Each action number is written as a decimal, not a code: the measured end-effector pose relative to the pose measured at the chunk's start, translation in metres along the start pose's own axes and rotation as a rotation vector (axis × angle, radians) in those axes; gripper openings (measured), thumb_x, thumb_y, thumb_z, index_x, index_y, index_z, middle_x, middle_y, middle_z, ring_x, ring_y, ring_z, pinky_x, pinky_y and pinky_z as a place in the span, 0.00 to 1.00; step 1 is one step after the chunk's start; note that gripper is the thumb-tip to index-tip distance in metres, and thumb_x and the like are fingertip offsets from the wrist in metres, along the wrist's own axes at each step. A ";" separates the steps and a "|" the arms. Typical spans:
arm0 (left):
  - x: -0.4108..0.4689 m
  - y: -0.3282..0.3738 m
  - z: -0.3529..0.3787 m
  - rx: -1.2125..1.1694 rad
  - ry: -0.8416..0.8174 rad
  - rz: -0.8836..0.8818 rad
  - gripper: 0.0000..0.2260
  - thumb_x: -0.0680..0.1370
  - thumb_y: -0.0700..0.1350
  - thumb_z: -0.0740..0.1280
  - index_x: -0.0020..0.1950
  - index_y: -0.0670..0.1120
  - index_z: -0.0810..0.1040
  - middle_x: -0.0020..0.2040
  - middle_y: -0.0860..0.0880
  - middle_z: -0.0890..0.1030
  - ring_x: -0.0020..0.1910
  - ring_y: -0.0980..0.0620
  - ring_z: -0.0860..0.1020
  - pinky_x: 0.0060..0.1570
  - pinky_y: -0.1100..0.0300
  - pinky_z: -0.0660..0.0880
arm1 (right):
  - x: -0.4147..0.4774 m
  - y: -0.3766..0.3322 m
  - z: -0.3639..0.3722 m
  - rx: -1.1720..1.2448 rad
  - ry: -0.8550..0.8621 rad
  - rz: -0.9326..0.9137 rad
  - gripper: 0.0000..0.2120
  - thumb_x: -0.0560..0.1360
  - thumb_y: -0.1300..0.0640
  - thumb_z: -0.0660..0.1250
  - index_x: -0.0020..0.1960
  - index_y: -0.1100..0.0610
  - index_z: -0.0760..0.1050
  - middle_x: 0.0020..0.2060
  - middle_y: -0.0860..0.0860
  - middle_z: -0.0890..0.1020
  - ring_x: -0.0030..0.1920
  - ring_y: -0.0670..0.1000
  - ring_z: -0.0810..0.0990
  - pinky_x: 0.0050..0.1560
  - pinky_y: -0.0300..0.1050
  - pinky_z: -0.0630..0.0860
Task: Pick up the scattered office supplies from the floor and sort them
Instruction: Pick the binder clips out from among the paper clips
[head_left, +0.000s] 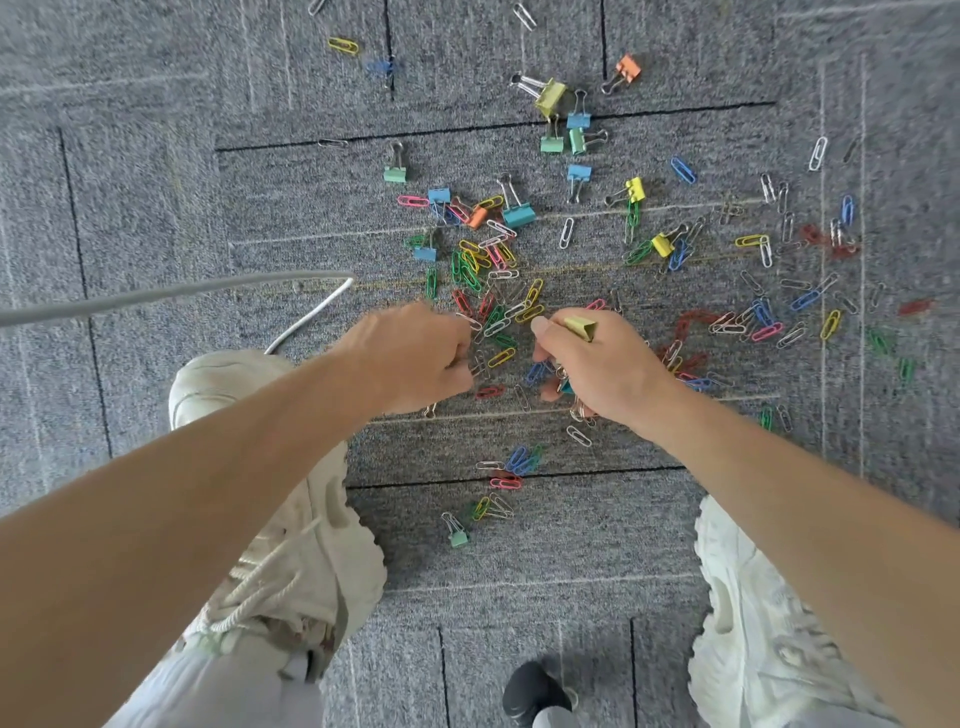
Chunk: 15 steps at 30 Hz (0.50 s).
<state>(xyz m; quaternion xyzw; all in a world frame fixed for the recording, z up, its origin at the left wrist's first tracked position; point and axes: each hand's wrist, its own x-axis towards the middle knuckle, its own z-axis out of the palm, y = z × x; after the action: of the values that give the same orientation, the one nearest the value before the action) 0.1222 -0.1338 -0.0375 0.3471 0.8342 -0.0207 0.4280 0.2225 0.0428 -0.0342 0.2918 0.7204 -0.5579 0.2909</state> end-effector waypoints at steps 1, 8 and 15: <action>-0.002 -0.002 0.001 -0.068 0.010 -0.014 0.04 0.81 0.48 0.61 0.49 0.49 0.71 0.38 0.52 0.75 0.33 0.57 0.73 0.33 0.63 0.71 | 0.000 0.000 -0.001 0.002 0.003 0.004 0.17 0.83 0.49 0.59 0.42 0.57 0.75 0.23 0.42 0.73 0.29 0.51 0.82 0.25 0.40 0.68; -0.022 -0.019 -0.014 -0.655 -0.010 -0.092 0.06 0.82 0.43 0.62 0.56 0.50 0.76 0.40 0.44 0.78 0.24 0.59 0.67 0.23 0.66 0.66 | -0.001 0.003 -0.003 0.014 0.015 0.005 0.17 0.83 0.48 0.59 0.43 0.57 0.76 0.39 0.51 0.76 0.37 0.57 0.85 0.23 0.39 0.66; -0.031 -0.001 0.010 -0.269 0.044 -0.228 0.05 0.82 0.45 0.60 0.55 0.46 0.72 0.35 0.47 0.77 0.26 0.55 0.73 0.21 0.64 0.66 | -0.001 0.000 0.000 0.022 0.011 -0.005 0.16 0.83 0.50 0.60 0.43 0.59 0.76 0.31 0.48 0.73 0.33 0.57 0.82 0.22 0.35 0.66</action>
<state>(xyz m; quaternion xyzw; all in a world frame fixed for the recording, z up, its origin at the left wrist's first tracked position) 0.1409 -0.1549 -0.0213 0.1903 0.8726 0.0501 0.4470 0.2232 0.0430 -0.0335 0.2962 0.7166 -0.5647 0.2826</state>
